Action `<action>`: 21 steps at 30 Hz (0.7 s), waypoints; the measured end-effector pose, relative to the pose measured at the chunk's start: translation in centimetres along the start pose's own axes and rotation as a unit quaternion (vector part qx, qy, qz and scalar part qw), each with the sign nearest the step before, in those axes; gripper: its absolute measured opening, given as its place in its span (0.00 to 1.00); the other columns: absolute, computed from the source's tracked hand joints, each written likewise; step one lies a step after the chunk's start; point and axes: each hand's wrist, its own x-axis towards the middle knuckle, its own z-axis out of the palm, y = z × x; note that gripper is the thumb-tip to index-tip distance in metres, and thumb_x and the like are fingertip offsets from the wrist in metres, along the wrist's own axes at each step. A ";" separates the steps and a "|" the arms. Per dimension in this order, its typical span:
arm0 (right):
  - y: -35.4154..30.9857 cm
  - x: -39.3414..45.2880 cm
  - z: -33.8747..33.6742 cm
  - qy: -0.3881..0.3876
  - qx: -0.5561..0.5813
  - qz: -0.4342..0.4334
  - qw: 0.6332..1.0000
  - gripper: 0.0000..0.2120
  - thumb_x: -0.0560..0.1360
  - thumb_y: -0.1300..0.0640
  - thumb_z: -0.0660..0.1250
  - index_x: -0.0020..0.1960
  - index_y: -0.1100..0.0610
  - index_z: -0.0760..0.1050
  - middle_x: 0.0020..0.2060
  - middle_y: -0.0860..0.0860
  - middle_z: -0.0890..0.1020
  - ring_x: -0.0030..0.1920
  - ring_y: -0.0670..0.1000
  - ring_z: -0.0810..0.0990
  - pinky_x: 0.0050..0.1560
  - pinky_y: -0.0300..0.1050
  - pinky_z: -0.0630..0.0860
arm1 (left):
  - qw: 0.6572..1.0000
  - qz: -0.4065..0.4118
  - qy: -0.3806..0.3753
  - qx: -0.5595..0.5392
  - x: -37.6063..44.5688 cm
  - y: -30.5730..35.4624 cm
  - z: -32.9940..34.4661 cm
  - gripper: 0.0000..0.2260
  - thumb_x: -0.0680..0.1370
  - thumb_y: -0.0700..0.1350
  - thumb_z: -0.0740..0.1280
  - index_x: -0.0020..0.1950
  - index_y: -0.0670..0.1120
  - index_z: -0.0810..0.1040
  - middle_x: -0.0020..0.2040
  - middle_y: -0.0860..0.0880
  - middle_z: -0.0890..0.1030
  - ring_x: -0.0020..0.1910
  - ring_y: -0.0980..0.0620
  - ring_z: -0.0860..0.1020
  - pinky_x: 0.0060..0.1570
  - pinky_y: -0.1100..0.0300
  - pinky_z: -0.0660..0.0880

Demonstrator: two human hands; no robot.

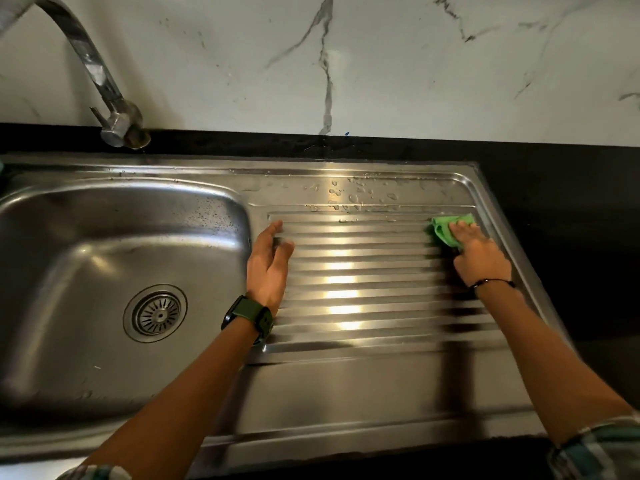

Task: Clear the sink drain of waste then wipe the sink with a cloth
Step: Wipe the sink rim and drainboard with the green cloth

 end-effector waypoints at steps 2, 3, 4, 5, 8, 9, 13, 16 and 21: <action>-0.1 0.2 0.2 0.004 -0.010 0.005 1.000 0.32 0.70 0.71 0.58 0.73 0.55 0.60 0.74 0.53 0.61 0.74 0.56 0.58 0.73 0.58 0.58 | 1.000 0.000 -0.002 -0.002 0.2 0.0 -0.1 0.19 0.78 0.44 0.59 0.69 0.49 0.67 0.67 0.49 0.71 0.64 0.47 0.71 0.66 0.44 0.68; -0.2 0.2 0.3 0.005 -0.014 0.002 1.000 0.32 0.70 0.70 0.58 0.73 0.55 0.60 0.74 0.54 0.61 0.74 0.56 0.58 0.73 0.59 0.58 | 1.000 -0.003 -0.001 -0.003 0.3 -0.1 -0.2 0.18 0.79 0.43 0.58 0.69 0.48 0.66 0.68 0.48 0.71 0.65 0.47 0.70 0.66 0.43 0.68; -0.3 0.2 0.3 0.006 -0.013 0.001 1.000 0.32 0.70 0.70 0.59 0.73 0.56 0.60 0.74 0.55 0.62 0.74 0.58 0.60 0.72 0.60 0.59 | 1.000 -0.007 -0.002 -0.005 0.4 -0.1 -0.3 0.18 0.79 0.43 0.58 0.70 0.48 0.66 0.68 0.48 0.71 0.65 0.47 0.70 0.66 0.42 0.68; -0.3 0.3 0.2 0.007 -0.009 0.003 1.000 0.31 0.71 0.70 0.59 0.72 0.56 0.61 0.73 0.56 0.62 0.72 0.59 0.62 0.71 0.61 0.62 | 1.000 -0.010 -0.004 -0.008 0.4 -0.1 -0.4 0.18 0.79 0.43 0.58 0.70 0.48 0.66 0.68 0.48 0.70 0.65 0.46 0.70 0.66 0.42 0.67; -0.1 0.8 0.0 0.001 0.000 0.019 1.000 0.28 0.73 0.65 0.60 0.72 0.56 0.60 0.71 0.61 0.65 0.67 0.64 0.68 0.66 0.62 0.67 | 1.000 -0.011 -0.011 -0.016 0.4 -0.3 -0.5 0.20 0.77 0.46 0.59 0.69 0.48 0.67 0.68 0.48 0.71 0.65 0.47 0.70 0.66 0.44 0.67; -0.3 1.1 0.1 0.001 0.005 0.032 0.999 0.26 0.74 0.61 0.60 0.72 0.57 0.60 0.70 0.62 0.65 0.67 0.64 0.67 0.66 0.62 0.66 | 1.000 -0.011 -0.011 -0.018 0.5 -0.2 -0.5 0.21 0.75 0.48 0.60 0.69 0.48 0.67 0.68 0.49 0.71 0.65 0.47 0.71 0.66 0.45 0.68; -1.9 2.2 0.2 0.008 0.002 0.071 0.997 0.23 0.77 0.52 0.59 0.70 0.60 0.62 0.70 0.61 0.64 0.70 0.61 0.62 0.69 0.62 0.60 | 0.997 -0.024 0.009 -0.069 0.5 -0.2 -0.4 0.18 0.78 0.41 0.58 0.67 0.46 0.69 0.67 0.46 0.72 0.65 0.46 0.70 0.68 0.44 0.66; -4.3 1.5 0.9 0.023 0.000 0.026 0.999 0.20 0.77 0.57 0.59 0.69 0.60 0.64 0.68 0.61 0.66 0.68 0.62 0.65 0.68 0.61 0.62 | 0.992 -0.034 0.025 -0.120 0.6 -0.5 -0.4 0.18 0.77 0.38 0.56 0.67 0.44 0.69 0.67 0.44 0.72 0.67 0.46 0.69 0.69 0.45 0.64; -13.8 -1.3 3.9 0.013 0.025 -0.114 0.993 0.22 0.76 0.60 0.58 0.70 0.55 0.64 0.71 0.57 0.66 0.71 0.56 0.64 0.72 0.52 0.55 | 0.986 -0.052 0.024 -0.158 0.8 -0.4 -0.4 0.24 0.71 0.45 0.58 0.67 0.44 0.69 0.68 0.43 0.71 0.68 0.45 0.68 0.70 0.44 0.62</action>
